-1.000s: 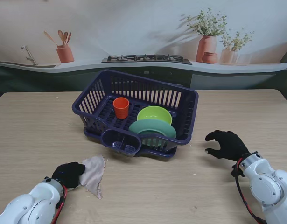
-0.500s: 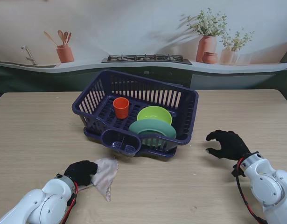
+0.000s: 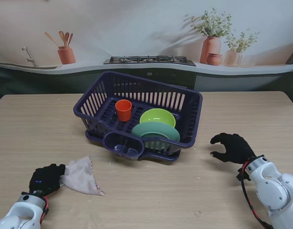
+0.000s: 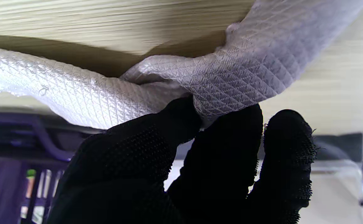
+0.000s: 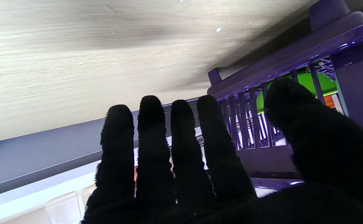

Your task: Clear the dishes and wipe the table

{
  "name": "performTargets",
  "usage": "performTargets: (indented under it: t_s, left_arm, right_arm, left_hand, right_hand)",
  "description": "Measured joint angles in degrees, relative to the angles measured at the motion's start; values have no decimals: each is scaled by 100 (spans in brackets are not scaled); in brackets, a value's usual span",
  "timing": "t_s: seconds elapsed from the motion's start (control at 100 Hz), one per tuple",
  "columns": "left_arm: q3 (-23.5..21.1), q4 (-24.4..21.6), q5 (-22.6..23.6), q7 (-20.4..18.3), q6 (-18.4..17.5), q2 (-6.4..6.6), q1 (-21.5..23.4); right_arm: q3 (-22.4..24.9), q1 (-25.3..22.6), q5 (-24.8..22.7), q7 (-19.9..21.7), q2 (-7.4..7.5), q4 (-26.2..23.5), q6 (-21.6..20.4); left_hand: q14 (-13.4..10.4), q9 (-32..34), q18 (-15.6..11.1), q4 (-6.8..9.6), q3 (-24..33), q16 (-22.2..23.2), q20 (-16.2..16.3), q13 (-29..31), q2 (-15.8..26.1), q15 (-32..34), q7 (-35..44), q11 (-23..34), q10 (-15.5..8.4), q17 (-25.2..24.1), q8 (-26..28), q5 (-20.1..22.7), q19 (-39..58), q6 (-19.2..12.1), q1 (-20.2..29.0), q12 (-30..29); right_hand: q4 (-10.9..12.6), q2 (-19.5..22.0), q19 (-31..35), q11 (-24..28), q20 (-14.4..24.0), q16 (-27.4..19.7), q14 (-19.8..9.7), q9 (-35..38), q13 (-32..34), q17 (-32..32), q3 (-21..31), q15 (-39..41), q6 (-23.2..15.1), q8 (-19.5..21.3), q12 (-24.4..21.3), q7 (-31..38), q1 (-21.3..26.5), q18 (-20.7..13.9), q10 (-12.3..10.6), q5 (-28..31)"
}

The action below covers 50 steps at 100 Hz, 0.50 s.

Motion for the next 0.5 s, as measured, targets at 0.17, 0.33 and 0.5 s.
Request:
performTargets:
  t_s: [0.17, 0.33, 0.5]
  left_arm:
    - [-204, 329, 29, 595, 4, -29, 80]
    - [-225, 477, 41, 740, 47, -30, 97]
    - [-117, 503, 26, 605, 146, -21, 70]
  right_arm:
    - [-3, 8, -9, -3, 0, 7, -1]
    - [-4, 15, -14, -6, 0, 12, -9]
    - [-6, 17, -14, -8, 1, 15, -11]
  left_hand:
    - [0, 0, 1, 0, 0, 0, 0, 0, 0, 0, 0, 0, 0, -6, -4, 1, 0, 0, 0, 0]
    - [0, 0, 1, 0, 0, 0, 0, 0, 0, 0, 0, 0, 0, -13, -7, 1, 0, 0, 0, -1]
    - [0, 0, 1, 24, 16, 0, 0, 0, 0, 0, 1, 0, 0, -14, -4, 1, 0, 84, 7, -1]
  right_hand:
    - [0, 0, 0, 0, 0, 0, 0, 0, 0, 0, 0, 0, 0, 0, 0, 0, 0, 0, 0, 0]
    - [0, 0, 1, 0, 0, 0, 0, 0, 0, 0, 0, 0, 0, 0, 0, 0, 1, 0, 0, 0]
    - [0, 0, 2, 0, 0, 0, 0, 0, 0, 0, 0, 0, 0, 0, 0, 0, 1, 0, 0, 0]
